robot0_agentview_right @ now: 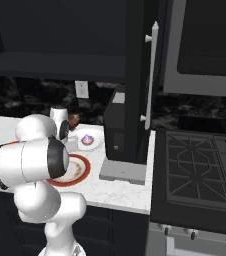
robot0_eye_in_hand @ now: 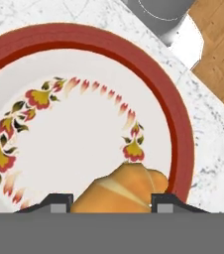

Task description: From the different types of pastries on the counter, select a croissant and place it on the cutting board. Then retrieve a jar of jam from the cabinet and place it alongside the croissant on the cutting board.

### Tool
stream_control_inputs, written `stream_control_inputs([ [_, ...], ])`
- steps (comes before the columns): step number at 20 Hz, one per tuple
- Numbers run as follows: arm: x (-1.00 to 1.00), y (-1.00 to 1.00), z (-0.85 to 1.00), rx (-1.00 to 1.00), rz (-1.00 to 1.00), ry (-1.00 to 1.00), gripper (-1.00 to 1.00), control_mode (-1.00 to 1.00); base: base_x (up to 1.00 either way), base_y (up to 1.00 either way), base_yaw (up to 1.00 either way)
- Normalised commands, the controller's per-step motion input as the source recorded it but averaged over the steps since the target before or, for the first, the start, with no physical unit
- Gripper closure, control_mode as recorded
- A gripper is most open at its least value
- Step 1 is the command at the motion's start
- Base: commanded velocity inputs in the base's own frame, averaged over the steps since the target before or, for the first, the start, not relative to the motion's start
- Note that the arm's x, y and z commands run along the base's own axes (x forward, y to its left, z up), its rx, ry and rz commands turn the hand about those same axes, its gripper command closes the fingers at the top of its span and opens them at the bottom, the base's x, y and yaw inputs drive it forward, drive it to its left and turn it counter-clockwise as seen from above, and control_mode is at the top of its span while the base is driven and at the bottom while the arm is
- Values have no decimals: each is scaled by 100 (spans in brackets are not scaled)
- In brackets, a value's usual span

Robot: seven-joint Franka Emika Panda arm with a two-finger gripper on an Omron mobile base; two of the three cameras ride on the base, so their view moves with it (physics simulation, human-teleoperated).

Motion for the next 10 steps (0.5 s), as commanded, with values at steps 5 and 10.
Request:
stream_control_inputs([
  [5,0,67,6,-3,1,3,100,-100,0,0,0],
  [10,5,55,9,-5,1,1,100,-100,0,0,0],
])
